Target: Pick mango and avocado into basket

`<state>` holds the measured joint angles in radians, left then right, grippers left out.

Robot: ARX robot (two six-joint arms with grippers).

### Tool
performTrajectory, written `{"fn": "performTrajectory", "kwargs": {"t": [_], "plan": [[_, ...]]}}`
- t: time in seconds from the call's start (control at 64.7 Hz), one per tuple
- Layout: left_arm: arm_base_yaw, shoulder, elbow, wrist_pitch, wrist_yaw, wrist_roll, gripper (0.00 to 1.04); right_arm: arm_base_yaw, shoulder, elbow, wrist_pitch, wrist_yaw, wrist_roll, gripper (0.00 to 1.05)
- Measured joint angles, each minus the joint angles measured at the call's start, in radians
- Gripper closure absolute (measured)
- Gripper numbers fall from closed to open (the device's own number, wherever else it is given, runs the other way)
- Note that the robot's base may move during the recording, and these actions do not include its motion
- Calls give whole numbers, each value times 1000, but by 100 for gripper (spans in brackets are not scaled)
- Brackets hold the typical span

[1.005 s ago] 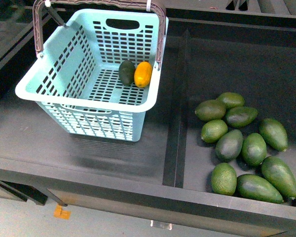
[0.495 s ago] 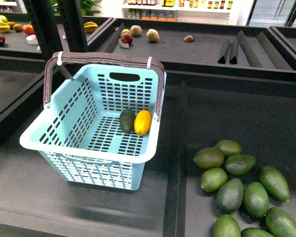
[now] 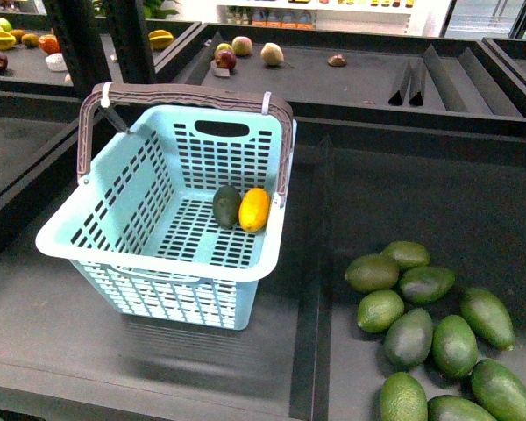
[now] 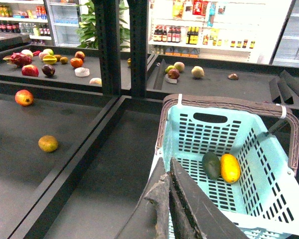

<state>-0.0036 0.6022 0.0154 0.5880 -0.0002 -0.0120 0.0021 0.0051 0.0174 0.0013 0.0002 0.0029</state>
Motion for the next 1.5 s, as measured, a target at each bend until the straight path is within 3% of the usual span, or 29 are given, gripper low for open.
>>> {"fn": "performTrajectory", "kwargs": {"t": [0.402,0.82,0.912,1.5], "plan": [[0,-267,0,-254,0,0,103,0,0,0,0,0,0,9],[0,-423,0,-409,0,0,103,0,0,0,0,0,0,9],[0,-563,0,-574,0,1,103,0,0,0,0,0,0,9],[0,-596,0,-587,0,1,103,0,0,0,0,0,0,9]]}}
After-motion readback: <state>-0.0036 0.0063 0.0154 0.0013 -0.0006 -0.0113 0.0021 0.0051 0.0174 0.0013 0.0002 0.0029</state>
